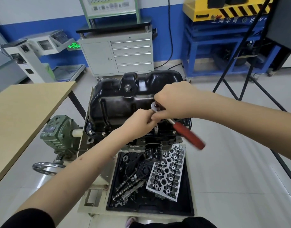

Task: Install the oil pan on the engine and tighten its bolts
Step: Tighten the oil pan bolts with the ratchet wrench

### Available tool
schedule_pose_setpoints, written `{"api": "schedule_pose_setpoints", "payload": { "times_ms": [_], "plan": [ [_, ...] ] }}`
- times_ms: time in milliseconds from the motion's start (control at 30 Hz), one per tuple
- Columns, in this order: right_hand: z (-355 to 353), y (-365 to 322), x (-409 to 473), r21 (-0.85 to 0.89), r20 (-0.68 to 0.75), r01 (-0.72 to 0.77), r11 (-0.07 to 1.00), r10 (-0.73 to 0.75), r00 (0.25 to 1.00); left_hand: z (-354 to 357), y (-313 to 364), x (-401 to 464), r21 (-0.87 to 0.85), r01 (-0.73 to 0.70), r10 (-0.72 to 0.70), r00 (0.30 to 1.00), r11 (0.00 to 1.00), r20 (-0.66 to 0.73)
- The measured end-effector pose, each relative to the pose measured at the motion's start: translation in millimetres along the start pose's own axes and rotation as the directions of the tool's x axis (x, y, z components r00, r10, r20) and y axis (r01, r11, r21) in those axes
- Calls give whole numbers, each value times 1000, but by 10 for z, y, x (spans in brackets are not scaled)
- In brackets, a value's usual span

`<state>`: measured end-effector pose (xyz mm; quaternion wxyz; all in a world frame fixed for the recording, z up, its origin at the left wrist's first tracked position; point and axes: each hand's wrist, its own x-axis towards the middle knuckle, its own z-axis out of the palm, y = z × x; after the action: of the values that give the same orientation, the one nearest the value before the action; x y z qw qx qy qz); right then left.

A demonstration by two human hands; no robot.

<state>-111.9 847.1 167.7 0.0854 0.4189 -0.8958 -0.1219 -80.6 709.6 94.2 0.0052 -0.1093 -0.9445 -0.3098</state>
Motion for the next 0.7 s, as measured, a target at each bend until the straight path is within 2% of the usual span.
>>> {"api": "schedule_pose_setpoints", "payload": {
  "times_ms": [200,333,433,500,633,700],
  "plan": [
    [-32,77,40,-5,15,177,984,-177,984,-33,-6,48,63,-17,14,999,998,48],
    [-4,69,22,0,-2,39,999,-39,999,-15,-7,20,-4,2,-1,999,1000,52],
    [10,52,14,58,14,-42,997,42,999,24,-2,23,24,10,-10,1000,1000,11],
    [7,59,14,61,16,-14,998,13,1000,21,16,44,60,-1,0,1000,998,16],
    [-19,107,9,42,33,140,989,-141,989,-5,28,46,90,-40,33,997,995,74],
    [-21,102,-3,27,13,137,990,-137,990,-4,10,32,69,-34,27,994,997,105]
  ]
}}
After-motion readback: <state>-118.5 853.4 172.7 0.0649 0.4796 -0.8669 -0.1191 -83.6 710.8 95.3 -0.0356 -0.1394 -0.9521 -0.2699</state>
